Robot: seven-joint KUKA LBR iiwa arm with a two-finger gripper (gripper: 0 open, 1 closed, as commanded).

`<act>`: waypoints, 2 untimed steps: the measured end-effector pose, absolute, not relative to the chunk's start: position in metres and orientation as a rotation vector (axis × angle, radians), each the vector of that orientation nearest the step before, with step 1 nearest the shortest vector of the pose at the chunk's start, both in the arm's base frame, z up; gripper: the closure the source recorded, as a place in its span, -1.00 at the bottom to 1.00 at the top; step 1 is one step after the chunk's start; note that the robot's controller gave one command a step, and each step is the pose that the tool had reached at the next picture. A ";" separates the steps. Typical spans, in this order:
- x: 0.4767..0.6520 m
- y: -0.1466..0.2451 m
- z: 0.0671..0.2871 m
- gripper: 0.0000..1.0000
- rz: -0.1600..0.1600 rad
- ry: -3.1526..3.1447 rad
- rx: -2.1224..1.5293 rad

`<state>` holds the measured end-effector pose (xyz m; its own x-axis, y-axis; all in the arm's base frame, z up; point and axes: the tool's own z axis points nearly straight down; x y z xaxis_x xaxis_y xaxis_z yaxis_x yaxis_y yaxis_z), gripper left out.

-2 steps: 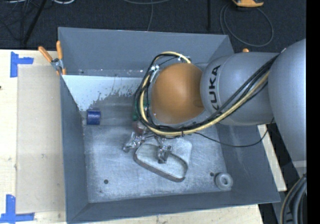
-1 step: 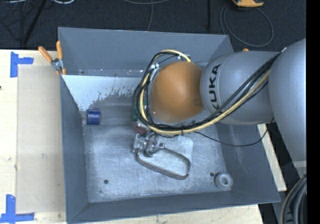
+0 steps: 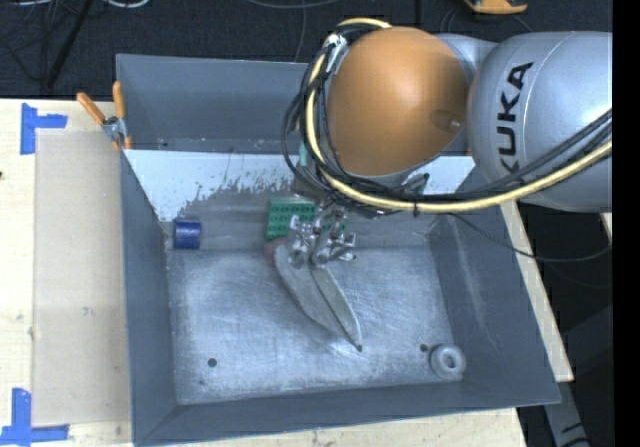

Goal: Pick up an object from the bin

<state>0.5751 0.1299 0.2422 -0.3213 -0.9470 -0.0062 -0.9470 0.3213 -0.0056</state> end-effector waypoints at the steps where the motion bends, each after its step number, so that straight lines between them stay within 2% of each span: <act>1: 0.503 0.197 0.147 1.00 0.007 2.775 -1.479; 2: 0.500 0.194 0.294 1.00 0.000 2.769 -1.465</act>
Offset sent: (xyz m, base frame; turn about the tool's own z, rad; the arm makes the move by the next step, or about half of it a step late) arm -0.0697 0.0645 -0.0931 0.2687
